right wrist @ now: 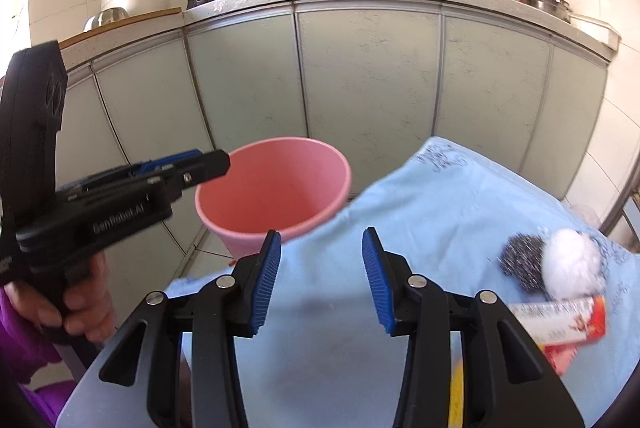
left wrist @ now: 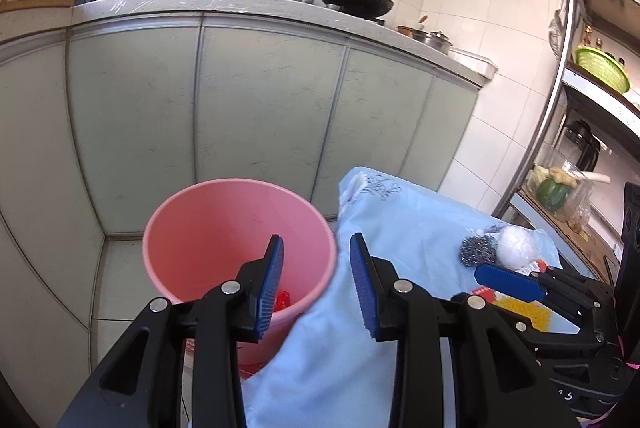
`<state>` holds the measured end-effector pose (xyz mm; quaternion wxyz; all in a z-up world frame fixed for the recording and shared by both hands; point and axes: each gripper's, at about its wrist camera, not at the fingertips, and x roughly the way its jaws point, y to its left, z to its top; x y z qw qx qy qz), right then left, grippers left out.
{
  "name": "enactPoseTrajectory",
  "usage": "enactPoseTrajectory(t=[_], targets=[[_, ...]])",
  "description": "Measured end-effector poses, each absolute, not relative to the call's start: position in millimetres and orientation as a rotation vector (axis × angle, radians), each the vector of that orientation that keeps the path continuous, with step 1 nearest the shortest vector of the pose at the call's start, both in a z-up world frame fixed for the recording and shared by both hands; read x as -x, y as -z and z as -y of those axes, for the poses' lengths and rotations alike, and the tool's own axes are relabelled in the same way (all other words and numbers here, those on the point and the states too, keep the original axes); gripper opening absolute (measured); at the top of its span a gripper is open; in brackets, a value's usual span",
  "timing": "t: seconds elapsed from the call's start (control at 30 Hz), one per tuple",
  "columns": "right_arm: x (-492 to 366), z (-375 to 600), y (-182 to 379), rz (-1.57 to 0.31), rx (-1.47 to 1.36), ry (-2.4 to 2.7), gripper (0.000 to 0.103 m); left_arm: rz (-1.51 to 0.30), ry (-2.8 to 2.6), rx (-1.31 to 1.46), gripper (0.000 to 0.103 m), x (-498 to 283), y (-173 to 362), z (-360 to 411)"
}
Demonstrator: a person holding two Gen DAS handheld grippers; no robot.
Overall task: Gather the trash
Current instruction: 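Move both tools back over the table trash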
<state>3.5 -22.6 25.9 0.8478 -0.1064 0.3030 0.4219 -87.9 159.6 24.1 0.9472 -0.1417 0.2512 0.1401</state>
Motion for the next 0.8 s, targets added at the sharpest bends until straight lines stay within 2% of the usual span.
enactPoseTrajectory(t=[0.4,0.67,0.8], targets=[[-13,147,-35,-0.619,0.110,-0.603,0.043,-0.518,-0.113,0.212,0.034,80,-29,-105],[-3,199,-15,-0.703,0.082,-0.627,0.043,-0.559,-0.017,0.178,0.034,65,-23,-82],[9,194,4,-0.789,0.142,-0.715,0.043,-0.579,0.022,0.177,0.034,58,-19,-74]])
